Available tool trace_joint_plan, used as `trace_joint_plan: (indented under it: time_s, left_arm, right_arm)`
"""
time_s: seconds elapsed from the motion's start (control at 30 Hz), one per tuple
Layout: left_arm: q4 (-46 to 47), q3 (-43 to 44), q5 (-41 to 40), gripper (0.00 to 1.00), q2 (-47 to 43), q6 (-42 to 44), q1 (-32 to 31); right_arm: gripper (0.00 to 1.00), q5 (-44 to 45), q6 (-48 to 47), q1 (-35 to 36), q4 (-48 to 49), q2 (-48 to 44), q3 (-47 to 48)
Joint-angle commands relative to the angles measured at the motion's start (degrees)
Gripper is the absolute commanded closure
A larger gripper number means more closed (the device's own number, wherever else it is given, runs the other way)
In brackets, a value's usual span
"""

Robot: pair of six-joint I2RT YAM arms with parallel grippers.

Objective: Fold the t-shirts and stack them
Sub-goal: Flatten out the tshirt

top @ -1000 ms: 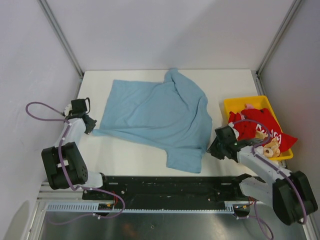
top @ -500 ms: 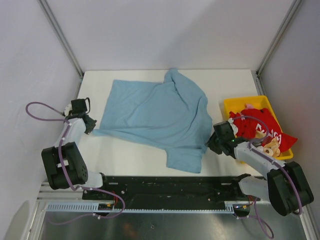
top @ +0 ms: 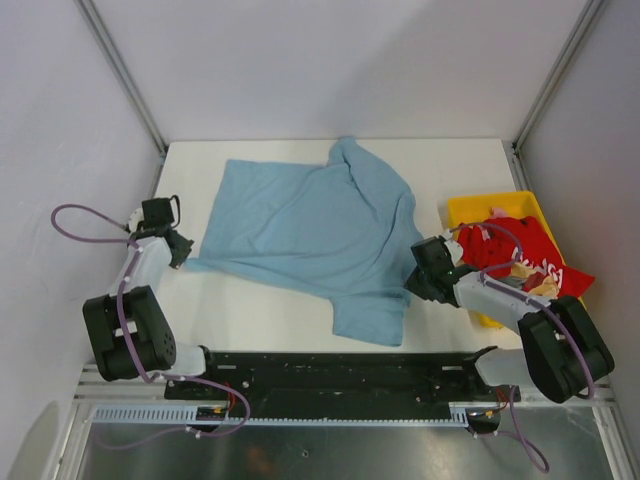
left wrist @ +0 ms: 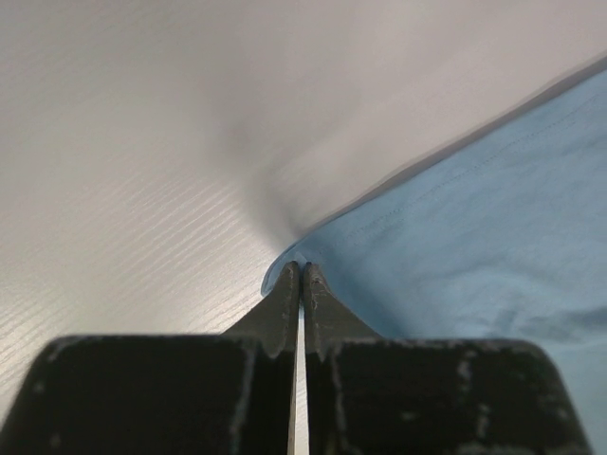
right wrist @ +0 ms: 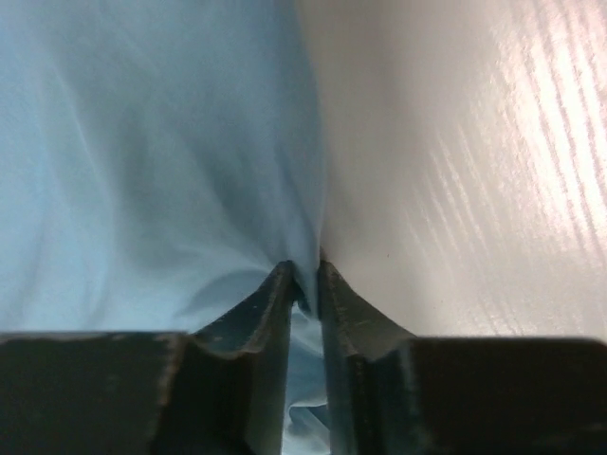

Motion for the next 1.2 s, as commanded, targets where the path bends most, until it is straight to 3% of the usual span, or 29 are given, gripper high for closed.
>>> trace_joint_plan:
  time_s: [0.0,0.07,0.13,0.43,0.67,1.03,1.17]
  left_arm:
    - [0.5,-0.4,0.8,1.00,-3.3,1.3,0.7]
    - [0.4,-0.7,1.4,1.00,-4.3,2.1,0.6]
    - [0.5,-1.0,2.3,1.00,-5.9,3.1,0.6]
    - [-4.0,2.7,6.0,1.00,-24.5,6.9,0.6]
    - [-5.7,10.6,10.8,1.00,-38.9,1.1,0.6]
    - [-5.8,31.6,18.3,1.00,-35.2,-2.0,0.6]
    - [-5.8,37.4,18.6,1.00,-31.7,-2.1,0.5]
  right_arm:
    - [0.87,1.6,-0.8,1.0,-5.0,1.7,-0.2]
    - [0.96,1.0,-2.1,-0.5,-6.5,0.4,0.7]
    - [0.99,1.1,-4.1,-1.9,-9.6,-2.1,3.3]
    - [1.00,3.4,-11.3,-5.3,-27.2,-16.5,27.4]
    - [1.00,3.3,-13.9,-6.2,-33.0,-20.6,43.9]
    - [1.00,2.9,-19.8,-6.4,-36.3,-12.4,70.8]
    - [1.00,2.6,-20.7,-6.6,-34.7,-8.6,76.3]
